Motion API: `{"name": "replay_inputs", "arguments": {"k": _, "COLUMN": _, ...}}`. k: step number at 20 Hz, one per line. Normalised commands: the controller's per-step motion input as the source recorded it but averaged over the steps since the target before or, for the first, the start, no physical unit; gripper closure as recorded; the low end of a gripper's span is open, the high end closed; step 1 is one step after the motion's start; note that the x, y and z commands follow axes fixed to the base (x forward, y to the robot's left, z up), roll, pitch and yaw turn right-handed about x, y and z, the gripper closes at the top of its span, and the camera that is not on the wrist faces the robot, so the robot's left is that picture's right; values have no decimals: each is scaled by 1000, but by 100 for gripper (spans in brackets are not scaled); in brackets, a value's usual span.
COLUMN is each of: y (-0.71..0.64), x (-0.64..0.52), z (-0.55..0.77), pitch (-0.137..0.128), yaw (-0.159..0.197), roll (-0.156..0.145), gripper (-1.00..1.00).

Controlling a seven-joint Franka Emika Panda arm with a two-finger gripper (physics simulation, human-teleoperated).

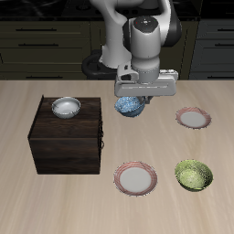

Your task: Place the blue bowl onto the plate that is on the left side of the table

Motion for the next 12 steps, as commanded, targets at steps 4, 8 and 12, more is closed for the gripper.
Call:
{"name": "replay_inputs", "arguments": {"k": 4, "y": 122, "x": -366, "z": 308, "pitch": -84, "yaw": 22, "roll": -1, "gripper": 100}}
{"name": "replay_inputs", "arguments": {"k": 8, "y": 110, "x": -284, "z": 266, "pitch": -44, "yaw": -8, "roll": 0, "gripper": 100}}
{"name": "replay_inputs", "arguments": {"k": 12, "y": 174, "x": -256, "z": 118, "pitch": -31, "yaw": 27, "roll": -9, "gripper": 100}}
